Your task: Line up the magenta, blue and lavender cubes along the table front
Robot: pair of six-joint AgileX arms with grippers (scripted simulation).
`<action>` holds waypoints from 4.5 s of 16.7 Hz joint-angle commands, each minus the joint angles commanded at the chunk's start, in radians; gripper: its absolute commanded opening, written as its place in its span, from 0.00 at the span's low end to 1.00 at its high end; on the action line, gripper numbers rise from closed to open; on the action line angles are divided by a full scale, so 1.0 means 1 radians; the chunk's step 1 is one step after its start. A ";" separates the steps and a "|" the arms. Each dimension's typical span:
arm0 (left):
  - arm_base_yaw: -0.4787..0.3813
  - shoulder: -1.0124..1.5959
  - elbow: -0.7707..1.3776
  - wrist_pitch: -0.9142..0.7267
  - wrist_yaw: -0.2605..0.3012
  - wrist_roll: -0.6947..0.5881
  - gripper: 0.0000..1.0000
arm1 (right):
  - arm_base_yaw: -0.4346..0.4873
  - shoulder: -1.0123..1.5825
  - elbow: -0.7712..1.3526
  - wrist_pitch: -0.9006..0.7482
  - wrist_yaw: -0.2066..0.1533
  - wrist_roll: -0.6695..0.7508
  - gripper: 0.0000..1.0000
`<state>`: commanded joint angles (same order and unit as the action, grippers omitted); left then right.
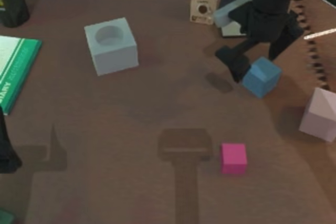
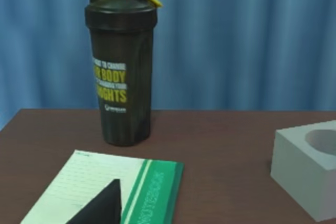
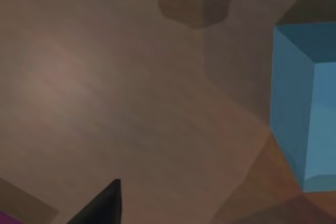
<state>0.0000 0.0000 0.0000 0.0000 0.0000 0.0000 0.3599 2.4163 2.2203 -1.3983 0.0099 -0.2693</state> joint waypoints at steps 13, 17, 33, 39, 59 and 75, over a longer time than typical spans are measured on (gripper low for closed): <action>0.000 0.000 0.000 0.000 0.000 0.000 1.00 | -0.064 0.080 0.070 0.033 -0.004 -0.148 1.00; 0.000 0.000 0.000 0.000 0.000 0.000 1.00 | -0.065 0.097 -0.083 0.210 -0.003 -0.149 1.00; 0.000 0.000 0.000 0.000 0.000 0.000 1.00 | -0.065 0.108 -0.158 0.289 -0.003 -0.150 0.32; 0.000 0.000 0.000 0.000 0.000 0.000 1.00 | -0.065 0.108 -0.158 0.289 -0.003 -0.150 0.00; 0.000 0.000 0.000 0.000 0.000 0.000 1.00 | -0.054 0.057 0.069 0.028 -0.010 -0.146 0.00; 0.000 0.000 0.000 0.000 0.000 0.000 1.00 | 0.292 -0.193 -0.325 0.139 -0.002 0.741 0.00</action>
<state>0.0000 0.0000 0.0000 0.0000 0.0000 0.0000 0.6517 2.2231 1.8958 -1.2596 0.0079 0.4713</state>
